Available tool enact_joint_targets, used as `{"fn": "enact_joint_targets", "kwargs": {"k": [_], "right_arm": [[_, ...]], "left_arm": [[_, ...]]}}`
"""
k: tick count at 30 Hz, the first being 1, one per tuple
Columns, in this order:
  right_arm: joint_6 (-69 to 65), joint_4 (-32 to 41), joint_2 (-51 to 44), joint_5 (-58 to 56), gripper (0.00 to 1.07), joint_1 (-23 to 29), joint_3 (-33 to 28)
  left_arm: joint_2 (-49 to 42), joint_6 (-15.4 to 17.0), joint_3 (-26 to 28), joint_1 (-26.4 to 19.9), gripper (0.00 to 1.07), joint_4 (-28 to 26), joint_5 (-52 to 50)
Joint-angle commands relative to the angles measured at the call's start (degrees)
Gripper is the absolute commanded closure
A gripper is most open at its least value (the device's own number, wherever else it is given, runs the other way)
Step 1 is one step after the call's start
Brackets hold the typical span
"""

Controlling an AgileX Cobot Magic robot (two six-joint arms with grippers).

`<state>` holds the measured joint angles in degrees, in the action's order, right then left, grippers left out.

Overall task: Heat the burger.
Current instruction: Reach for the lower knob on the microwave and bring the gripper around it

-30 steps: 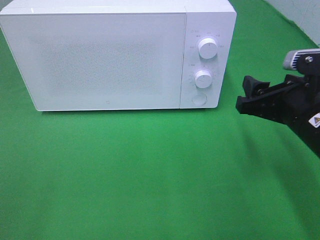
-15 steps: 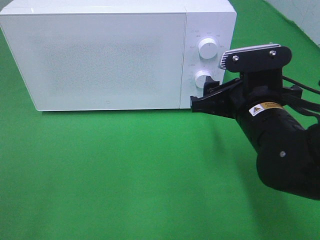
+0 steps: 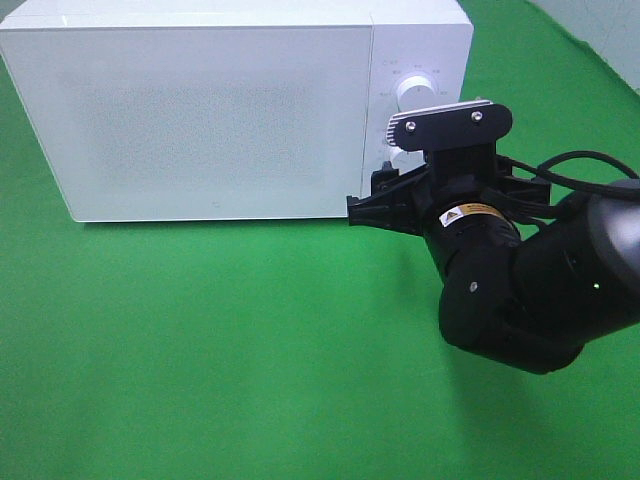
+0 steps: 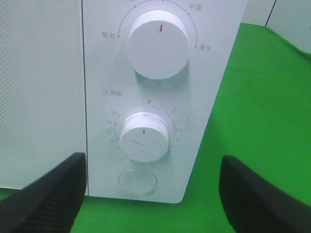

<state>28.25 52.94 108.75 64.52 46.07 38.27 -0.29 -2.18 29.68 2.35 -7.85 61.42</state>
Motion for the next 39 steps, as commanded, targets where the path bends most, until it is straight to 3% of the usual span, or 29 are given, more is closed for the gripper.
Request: {"fn": "enact_joint_targets", "kwargs": {"k": [1,15,39], "right_arm": [[0.11,-0.11,0.92,1.26,0.34,0.06,1.26],[-10.71,0.00,4.81,0.92,0.34,-4.01,6.30],[-11.40,-3.44,13.46,5.61,0.34,-4.58,12.66]], "left_arm": [[-0.80,-0.11,-0.29,-0.06,0.06,-0.23,-0.29],[-0.74,-0.17,-0.29,-0.06,0.06,-0.23,-0.29],[-0.74,-0.17,-0.29,-0.06,0.06,-0.23,-0.29]]}}
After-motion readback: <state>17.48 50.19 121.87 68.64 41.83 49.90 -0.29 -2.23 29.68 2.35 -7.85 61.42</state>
